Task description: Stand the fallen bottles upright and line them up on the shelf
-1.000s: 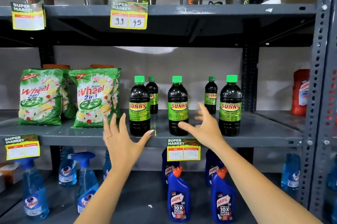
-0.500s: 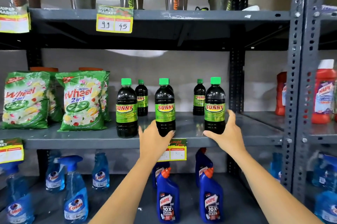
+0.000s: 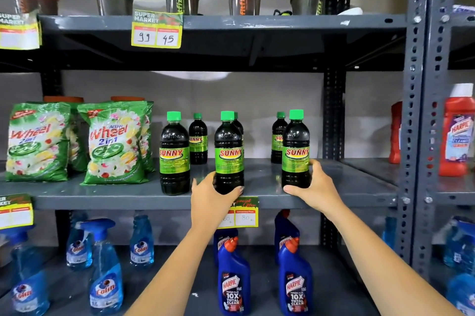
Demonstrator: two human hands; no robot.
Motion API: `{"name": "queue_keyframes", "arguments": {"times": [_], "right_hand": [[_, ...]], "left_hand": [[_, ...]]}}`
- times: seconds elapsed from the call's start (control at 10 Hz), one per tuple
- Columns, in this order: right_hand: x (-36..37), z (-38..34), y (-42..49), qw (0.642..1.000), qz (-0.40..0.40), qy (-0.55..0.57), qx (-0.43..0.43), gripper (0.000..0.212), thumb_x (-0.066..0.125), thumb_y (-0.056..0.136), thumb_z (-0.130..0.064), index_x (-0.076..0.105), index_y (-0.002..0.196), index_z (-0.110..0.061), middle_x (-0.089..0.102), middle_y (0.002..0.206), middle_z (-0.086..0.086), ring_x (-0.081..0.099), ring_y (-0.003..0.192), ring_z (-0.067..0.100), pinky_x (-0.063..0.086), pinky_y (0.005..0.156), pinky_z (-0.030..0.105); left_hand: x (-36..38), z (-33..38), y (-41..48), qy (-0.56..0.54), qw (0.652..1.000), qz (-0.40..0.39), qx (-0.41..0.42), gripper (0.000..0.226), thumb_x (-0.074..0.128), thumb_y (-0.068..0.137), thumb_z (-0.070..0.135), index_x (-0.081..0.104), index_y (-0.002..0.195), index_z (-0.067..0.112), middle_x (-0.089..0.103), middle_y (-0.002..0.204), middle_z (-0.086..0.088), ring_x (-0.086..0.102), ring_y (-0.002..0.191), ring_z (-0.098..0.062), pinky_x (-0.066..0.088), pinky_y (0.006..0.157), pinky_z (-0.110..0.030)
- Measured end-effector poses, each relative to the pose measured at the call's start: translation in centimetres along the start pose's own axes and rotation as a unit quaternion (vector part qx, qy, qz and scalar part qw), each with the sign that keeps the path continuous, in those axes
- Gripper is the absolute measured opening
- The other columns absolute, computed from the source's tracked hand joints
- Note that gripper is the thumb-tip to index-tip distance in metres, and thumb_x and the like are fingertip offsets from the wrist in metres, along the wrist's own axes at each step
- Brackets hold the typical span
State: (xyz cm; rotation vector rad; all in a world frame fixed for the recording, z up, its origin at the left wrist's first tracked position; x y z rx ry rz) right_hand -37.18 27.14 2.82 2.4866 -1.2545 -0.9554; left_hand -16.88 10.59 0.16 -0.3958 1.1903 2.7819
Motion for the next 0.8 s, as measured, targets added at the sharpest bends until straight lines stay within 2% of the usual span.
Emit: {"name": "queue_keyframes", "arguments": {"times": [0.1,0.2,0.3,0.5,0.6,0.7,0.8], "right_hand": [[0.1,0.1,0.2,1.0,-0.006,0.003,-0.001,0.084,0.082,0.073,-0.022,0.033,0.141,-0.015,0.05,0.141,0.007,0.048,0.127,0.026,0.036,0.089,0.03],[0.2,0.2,0.3,1.0,-0.009,0.003,0.0,0.084,0.082,0.073,-0.022,0.033,0.141,-0.015,0.05,0.141,0.007,0.048,0.127,0.026,0.037,0.088,0.03],[0.2,0.3,0.3,1.0,-0.007,0.01,0.003,0.086,0.083,0.071,-0.023,0.033,0.141,-0.018,0.052,0.139,0.004,0.05,0.125,0.025,0.039,0.091,0.032],[0.7,0.7,0.0,1.0,-0.001,-0.016,-0.003,0.087,0.081,0.07,-0.032,0.031,0.14,-0.025,0.058,0.131,0.0,0.054,0.119,0.025,0.045,0.098,0.044],[0.7,0.6,-0.3,1.0,-0.008,-0.03,-0.004,0.088,0.079,0.071,-0.034,0.028,0.142,-0.025,0.058,0.131,0.0,0.055,0.119,0.025,0.045,0.099,0.046],[0.7,0.4,-0.4,0.998,-0.027,-0.051,-0.02,0.098,0.078,0.069,-0.044,0.019,0.146,-0.024,0.052,0.14,0.001,0.05,0.125,0.025,0.042,0.102,0.05],[0.5,-0.6,-0.6,0.995,0.016,-0.07,-0.066,0.112,0.075,0.064,-0.059,0.01,0.149,-0.025,0.038,0.15,0.003,0.038,0.135,0.026,0.038,0.106,0.053]], "left_hand": [[-0.1,-0.1,0.1,-0.008,1.0,0.009,0.0,0.043,0.08,0.064,0.053,0.066,0.095,0.026,0.069,0.089,0.01,0.056,0.106,-0.021,0.02,0.101,-0.024],[-0.3,0.1,0.2,-0.016,1.0,0.003,0.015,0.042,0.08,0.063,0.054,0.067,0.092,0.028,0.07,0.087,0.012,0.061,0.096,-0.013,0.024,0.11,-0.035],[-0.4,0.6,0.2,-0.008,0.999,-0.016,0.034,0.038,0.081,0.065,0.051,0.069,0.092,0.027,0.072,0.087,0.013,0.063,0.085,-0.003,0.008,0.115,-0.038],[-0.2,0.6,0.1,0.008,0.998,-0.05,0.035,0.042,0.076,0.068,0.056,0.066,0.099,0.03,0.071,0.094,0.013,0.06,0.098,-0.012,0.01,0.116,-0.044],[0.0,0.7,0.1,0.018,0.998,-0.051,0.036,0.042,0.076,0.07,0.053,0.065,0.102,0.028,0.071,0.095,0.012,0.057,0.092,-0.009,0.018,0.114,-0.047],[-0.6,1.6,-0.5,0.011,0.997,-0.062,0.042,0.049,0.076,0.072,0.051,0.062,0.111,0.024,0.068,0.103,0.008,0.05,0.092,-0.008,0.033,0.108,-0.048],[-1.3,2.2,-0.6,0.026,0.997,-0.04,0.06,0.073,0.073,0.075,0.053,0.049,0.13,0.013,0.058,0.129,-0.003,0.047,0.117,-0.018,0.031,0.108,-0.037]]}}
Point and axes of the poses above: each hand's wrist, its own y-axis towards the middle knuckle, its own x-axis out of the palm, z = x × y, the point moved 5 cm from there along y, towards the middle knuckle
